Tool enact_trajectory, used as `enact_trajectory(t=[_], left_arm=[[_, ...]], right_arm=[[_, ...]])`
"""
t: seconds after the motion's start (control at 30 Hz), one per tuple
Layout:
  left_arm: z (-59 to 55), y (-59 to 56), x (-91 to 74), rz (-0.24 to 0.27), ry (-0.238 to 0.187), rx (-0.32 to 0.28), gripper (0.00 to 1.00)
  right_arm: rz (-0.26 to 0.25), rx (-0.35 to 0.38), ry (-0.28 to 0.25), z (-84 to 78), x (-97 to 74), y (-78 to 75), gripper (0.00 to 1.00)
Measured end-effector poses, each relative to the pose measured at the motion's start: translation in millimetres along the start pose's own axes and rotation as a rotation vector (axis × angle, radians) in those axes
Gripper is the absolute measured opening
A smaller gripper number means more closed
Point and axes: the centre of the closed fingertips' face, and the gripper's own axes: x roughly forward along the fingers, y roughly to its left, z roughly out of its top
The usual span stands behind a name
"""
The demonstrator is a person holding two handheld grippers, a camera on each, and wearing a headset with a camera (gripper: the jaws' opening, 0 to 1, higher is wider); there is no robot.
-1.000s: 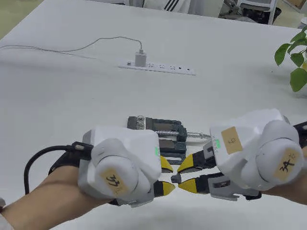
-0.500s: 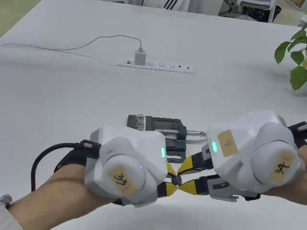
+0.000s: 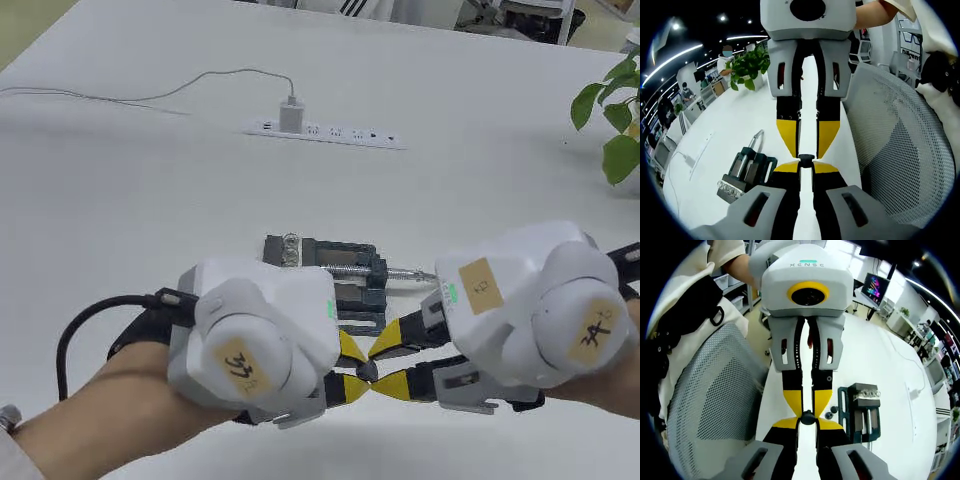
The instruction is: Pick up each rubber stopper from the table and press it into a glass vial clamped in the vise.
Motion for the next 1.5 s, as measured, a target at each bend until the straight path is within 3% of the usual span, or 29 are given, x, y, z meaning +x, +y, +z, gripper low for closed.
enact_trajectory(t=[0.1, 0.17, 0.43, 1.1, 1.5], left_arm=[[1.4, 1.8, -2.3, 0.006, -0.016, -0.022, 0.04], [1.5, 2.8, -3.3, 0.011, -0.019, -0.022, 0.04], [3.6, 2.2, -5.4, 0.018, -0.034, -0.015, 0.04], [9.7, 1.1, -6.4, 0.025, -0.085, -0.072, 0.04], [11.5, -3.2, -6.9, 0.009, -0.108, -0.025, 0.04]], right_arm=[[0.001, 0.045, -0.026, 0.0, -2.1, 0.6, 0.21], [0.009, 0.079, -0.059, 2.2, -4.5, 1.7, 0.14], [-0.008, 0.166, -0.126, 6.6, -9.7, -2.9, 0.12], [-0.009, 0.153, -0.120, 7.6, -9.9, -1.6, 0.08], [0.039, 0.142, -0.117, 8.0, -13.3, 2.2, 0.07]])
